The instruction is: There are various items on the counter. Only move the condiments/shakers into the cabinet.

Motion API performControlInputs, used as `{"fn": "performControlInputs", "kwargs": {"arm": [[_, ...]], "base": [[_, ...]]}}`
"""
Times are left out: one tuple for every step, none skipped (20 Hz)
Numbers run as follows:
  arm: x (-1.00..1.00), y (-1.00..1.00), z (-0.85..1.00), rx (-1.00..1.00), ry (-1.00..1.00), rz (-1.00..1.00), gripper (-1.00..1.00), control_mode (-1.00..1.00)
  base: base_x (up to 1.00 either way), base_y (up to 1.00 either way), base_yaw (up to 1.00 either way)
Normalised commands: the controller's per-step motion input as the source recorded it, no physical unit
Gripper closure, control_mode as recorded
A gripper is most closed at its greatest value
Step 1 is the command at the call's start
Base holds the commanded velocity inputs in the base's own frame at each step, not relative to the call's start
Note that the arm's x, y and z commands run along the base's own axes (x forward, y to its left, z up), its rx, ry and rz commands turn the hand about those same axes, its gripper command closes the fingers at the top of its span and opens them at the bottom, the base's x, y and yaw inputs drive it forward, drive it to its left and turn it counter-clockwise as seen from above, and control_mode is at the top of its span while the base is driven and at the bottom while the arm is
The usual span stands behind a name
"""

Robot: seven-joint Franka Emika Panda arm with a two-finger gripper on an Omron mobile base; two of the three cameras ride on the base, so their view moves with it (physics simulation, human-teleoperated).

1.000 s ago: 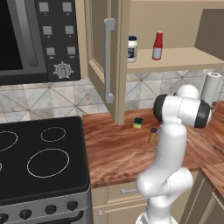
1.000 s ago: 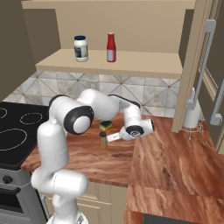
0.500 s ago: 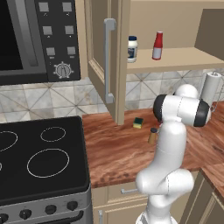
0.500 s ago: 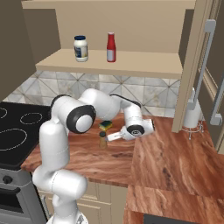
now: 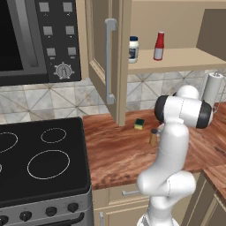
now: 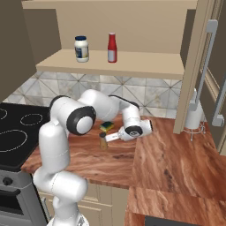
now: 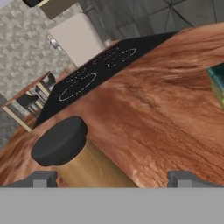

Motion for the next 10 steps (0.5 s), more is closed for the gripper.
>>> {"fn": "performControlInputs", "kwargs": {"arm": [[0.00, 0.19, 0.00, 0.00, 0.00, 0.00, -1.00, -1.00], [0.00, 0.19, 0.00, 0.00, 0.00, 0.00, -1.00, -1.00], [0.00, 0.19, 0.00, 0.00, 0.00, 0.00, -1.00, -1.00], [0.00, 0.19, 0.00, -0.01, 0.00, 0.00, -1.00, -1.00], [0.00, 0.19, 0.00, -0.01, 0.00, 0.00, -1.00, -1.00], [0.00, 0.16, 0.00, -0.01, 0.00, 0.00, -1.00, -1.00], [0.00, 0.14, 0.00, -0.01, 0.00, 0.00, -1.00, -1.00], [0.00, 0.13, 0.00, 0.00, 0.00, 0.00, -1.00, -1.00], [0.00, 0.13, 0.00, 0.00, 0.00, 0.00, -1.00, -1.00], [0.00, 0.14, 0.00, -0.01, 0.00, 0.00, -1.00, -1.00]], "base": [[0.00, 0.00, 0.00], [0.00, 0.00, 0.00], [0.00, 0.00, 0.00], [0.00, 0.00, 0.00], [0.00, 0.00, 0.00], [0.00, 0.00, 0.00], [0.00, 0.00, 0.00], [0.00, 0.00, 0.00], [0.00, 0.00, 0.00], [0.00, 0.00, 0.00]]}}
